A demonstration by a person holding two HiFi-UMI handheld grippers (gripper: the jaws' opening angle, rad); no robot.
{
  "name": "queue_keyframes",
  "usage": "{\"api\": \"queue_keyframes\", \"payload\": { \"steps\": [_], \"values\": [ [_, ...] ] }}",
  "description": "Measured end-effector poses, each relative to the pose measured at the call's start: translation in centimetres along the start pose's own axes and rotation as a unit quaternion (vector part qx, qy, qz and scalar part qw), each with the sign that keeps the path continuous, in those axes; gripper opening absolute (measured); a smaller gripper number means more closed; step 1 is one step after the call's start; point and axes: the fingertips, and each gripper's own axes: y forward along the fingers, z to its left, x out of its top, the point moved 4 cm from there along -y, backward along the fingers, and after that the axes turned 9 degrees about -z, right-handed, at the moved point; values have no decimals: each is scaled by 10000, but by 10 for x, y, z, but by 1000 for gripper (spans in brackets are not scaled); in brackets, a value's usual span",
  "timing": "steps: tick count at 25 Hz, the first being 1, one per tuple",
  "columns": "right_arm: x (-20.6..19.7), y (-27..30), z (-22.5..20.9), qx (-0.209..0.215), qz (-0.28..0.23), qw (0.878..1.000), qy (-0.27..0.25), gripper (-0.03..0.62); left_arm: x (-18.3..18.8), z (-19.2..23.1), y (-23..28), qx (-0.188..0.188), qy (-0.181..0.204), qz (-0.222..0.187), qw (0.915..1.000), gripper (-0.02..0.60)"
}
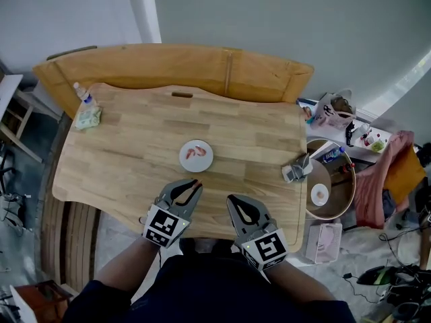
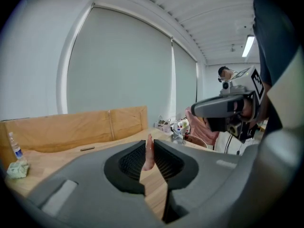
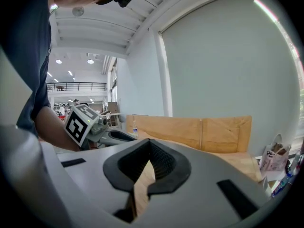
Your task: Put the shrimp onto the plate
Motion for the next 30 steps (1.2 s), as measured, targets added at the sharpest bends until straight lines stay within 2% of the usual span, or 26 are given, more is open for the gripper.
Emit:
{"api": "queue_keyframes", "payload": {
  "steps": [15,25,30],
  "values": [
    [-16,1,-30,-282,189,9993,163,9,-87,46,70,-91,144,978,9951,58],
    [-29,-3,-46,-503,399,9976,252,9,-150,74,107,-197,300,1735,9842,58],
    [-33,5,-49,-410,459,9979,218,9,-176,83,126,-248,341,2075,9773,58]
  ]
}}
